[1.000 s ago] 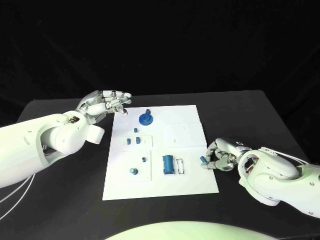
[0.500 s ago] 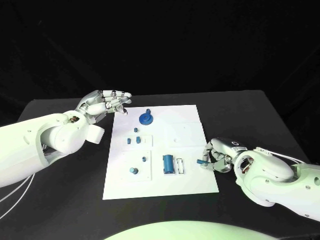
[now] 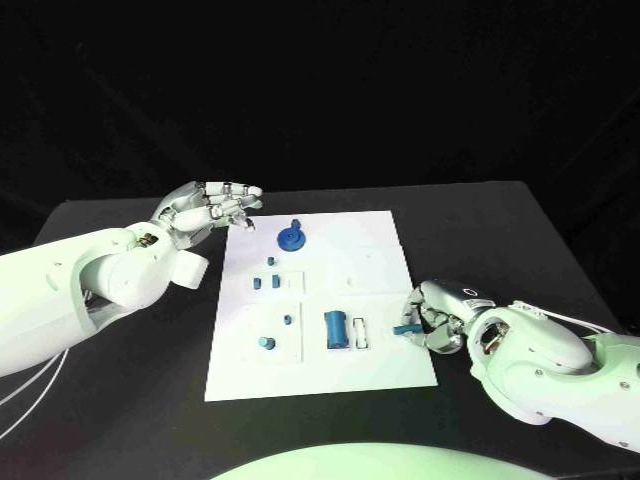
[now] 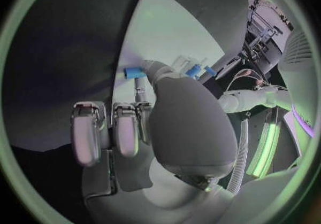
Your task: Assemble the parts on the task board
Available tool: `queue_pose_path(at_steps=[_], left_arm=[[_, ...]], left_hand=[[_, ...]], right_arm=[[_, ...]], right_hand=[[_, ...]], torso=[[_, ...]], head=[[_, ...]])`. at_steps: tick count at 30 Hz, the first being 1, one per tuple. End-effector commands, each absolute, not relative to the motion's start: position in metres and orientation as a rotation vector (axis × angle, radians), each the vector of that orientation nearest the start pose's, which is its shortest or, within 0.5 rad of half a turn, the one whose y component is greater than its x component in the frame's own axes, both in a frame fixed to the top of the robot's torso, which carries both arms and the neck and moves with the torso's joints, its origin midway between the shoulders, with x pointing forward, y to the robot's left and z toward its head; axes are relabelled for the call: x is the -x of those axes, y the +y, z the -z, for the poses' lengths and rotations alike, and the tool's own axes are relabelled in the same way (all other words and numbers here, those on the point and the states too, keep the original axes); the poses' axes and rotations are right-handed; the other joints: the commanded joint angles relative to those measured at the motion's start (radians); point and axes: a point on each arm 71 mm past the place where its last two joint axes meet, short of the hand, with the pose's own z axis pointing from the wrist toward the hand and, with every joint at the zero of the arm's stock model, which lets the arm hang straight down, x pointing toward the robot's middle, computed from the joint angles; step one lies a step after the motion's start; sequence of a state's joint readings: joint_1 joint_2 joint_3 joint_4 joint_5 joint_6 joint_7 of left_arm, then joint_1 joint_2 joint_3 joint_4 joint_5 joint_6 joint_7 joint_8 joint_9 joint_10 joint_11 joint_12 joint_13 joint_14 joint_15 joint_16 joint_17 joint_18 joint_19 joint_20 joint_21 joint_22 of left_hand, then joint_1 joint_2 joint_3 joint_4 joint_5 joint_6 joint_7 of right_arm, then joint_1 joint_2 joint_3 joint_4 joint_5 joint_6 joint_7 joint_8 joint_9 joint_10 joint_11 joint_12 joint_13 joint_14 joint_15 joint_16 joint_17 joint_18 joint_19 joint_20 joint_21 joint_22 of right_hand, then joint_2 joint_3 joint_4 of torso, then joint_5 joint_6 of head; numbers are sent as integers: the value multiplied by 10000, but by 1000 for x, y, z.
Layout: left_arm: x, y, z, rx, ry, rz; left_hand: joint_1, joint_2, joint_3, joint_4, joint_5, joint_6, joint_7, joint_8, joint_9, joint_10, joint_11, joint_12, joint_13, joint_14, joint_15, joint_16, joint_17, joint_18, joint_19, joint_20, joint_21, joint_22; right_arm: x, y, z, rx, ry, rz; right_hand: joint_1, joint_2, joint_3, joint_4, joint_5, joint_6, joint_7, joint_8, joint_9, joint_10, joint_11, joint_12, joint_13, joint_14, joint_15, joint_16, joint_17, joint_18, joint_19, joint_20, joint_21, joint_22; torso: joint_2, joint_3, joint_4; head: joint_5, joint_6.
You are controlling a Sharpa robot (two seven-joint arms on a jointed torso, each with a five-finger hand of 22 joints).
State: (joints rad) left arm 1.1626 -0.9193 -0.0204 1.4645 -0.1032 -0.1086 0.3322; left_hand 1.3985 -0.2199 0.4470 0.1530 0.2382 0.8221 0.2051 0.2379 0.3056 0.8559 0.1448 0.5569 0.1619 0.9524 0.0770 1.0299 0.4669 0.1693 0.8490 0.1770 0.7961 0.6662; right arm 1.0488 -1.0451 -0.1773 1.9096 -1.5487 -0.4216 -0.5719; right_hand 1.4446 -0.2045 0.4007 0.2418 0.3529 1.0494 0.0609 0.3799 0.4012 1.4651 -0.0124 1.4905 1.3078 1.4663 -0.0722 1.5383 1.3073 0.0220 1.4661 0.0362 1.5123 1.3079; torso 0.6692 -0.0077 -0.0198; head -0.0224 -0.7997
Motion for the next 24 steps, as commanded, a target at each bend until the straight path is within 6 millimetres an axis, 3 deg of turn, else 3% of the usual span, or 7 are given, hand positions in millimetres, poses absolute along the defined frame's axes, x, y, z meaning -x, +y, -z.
queue_pose_path(at_steps=[1,8,15,18,24], left_arm=[[-488,251,193,10390,15547,15714],[-488,252,193,10392,15553,15712],[-488,251,193,10372,15589,15776],[-488,251,193,10364,15601,15796],[-487,250,193,10302,15631,15823]], left_hand=[[-62,19,-38,48,-39,-34,10,16,17,-33,-1,56,-3,-30,12,-47,10,135,40,9,-51,-9],[-62,19,-38,48,-39,-34,10,16,17,-33,-1,56,-3,-30,12,-47,10,135,40,9,-51,-9],[-37,32,-44,55,-38,-25,6,27,23,-32,-4,68,-1,-33,9,-48,12,137,52,8,-68,-22],[-31,32,-46,55,-38,-24,5,29,24,-32,-5,70,-1,-33,8,-48,12,138,54,8,-72,-25],[-13,41,-43,53,-36,-23,2,32,26,-32,-7,74,0,-35,6,-50,13,139,58,7,-78,-29]], right_arm=[[-360,-206,250,-1491,18868,-4942],[-360,-198,249,-2456,19246,-5501],[-360,-192,260,-3482,19882,-5592],[-359,-187,265,-3783,20092,-5733],[-359,-180,269,-4260,19997,-5977]], right_hand=[[-299,115,200,-64,-136,39,-41,192,263,748,-66,69,2186,907,-94,60,1948,-132,938,-106,107,2512],[-1191,242,462,261,-720,11,-49,218,327,803,-70,170,2250,915,-95,74,1983,-138,947,-109,147,2521],[-1539,139,423,372,-772,25,-38,225,342,828,-60,230,2288,910,-89,66,1960,-126,932,-107,82,2504],[-1947,60,238,460,-400,51,-22,237,355,842,-44,266,2313,907,-77,60,1946,-123,927,-100,67,2500],[-2514,189,1,488,-553,79,-15,225,342,858,-35,306,2340,912,-68,67,1966,-130,936,-89,104,2509]], torso=[[3,-2,8],[15,3,1],[18,6,-14],[15,16,-7],[13,17,23]], head=[[-11,-7],[3,-35],[35,-56],[39,-78],[16,-85]])
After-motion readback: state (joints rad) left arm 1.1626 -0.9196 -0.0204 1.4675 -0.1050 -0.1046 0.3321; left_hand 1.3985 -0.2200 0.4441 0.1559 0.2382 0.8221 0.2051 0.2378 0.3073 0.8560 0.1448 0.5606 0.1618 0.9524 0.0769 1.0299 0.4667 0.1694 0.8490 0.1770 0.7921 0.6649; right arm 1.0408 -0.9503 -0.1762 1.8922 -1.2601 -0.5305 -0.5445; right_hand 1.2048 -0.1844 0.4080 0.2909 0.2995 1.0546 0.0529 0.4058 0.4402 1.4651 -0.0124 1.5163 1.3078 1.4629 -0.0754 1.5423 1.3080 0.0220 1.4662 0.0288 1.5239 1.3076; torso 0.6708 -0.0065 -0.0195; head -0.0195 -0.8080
